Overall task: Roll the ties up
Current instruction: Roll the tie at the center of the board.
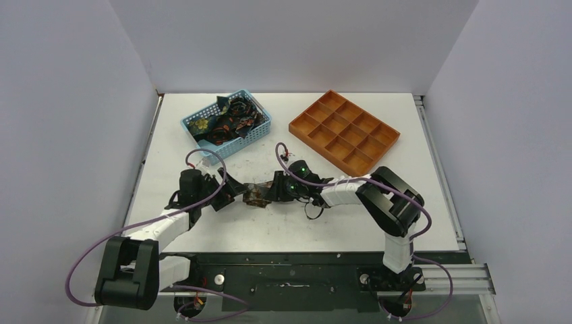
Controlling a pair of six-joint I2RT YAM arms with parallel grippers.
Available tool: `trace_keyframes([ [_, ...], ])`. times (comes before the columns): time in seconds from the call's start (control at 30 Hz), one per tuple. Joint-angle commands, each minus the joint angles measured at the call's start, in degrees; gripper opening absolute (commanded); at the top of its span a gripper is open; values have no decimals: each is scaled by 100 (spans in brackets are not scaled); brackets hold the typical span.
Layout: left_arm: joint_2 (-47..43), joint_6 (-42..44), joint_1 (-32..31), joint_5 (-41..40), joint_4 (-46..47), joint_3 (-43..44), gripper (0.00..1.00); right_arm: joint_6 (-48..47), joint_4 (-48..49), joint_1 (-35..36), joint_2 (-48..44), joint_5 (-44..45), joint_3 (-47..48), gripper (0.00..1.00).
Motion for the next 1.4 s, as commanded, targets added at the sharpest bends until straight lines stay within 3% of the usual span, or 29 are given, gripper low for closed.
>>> trace_keyframes([
  [0.0, 239, 183, -67, 283, 168, 367, 81, -24, -10, -152, 260, -22, -91, 27],
  [0.23, 666, 310, -205, 281, 188, 735, 81, 91, 68, -341, 428, -159, -203, 26],
  [0.4, 1104, 1131, -205, 325, -404, 1256, 81, 107, 106, -426, 552, -218, -239, 25],
  [0.57, 1646, 1483, -205, 716, -201, 1423, 81, 114, 198, -459, 641, -258, -265, 25],
  [0.8, 2132, 1698, -354, 1061, -148, 1479, 71, 109, 276, -459, 669, -293, -283, 24],
  [0.93, 2337, 1562, -362, 1193, 118, 1482, 60, 124, 317, -453, 663, -323, -284, 23],
  [1.37, 2221, 1365, -387, 1328, 354, 1361, 9, 42, 203, -399, 230, -272, -379, 26],
])
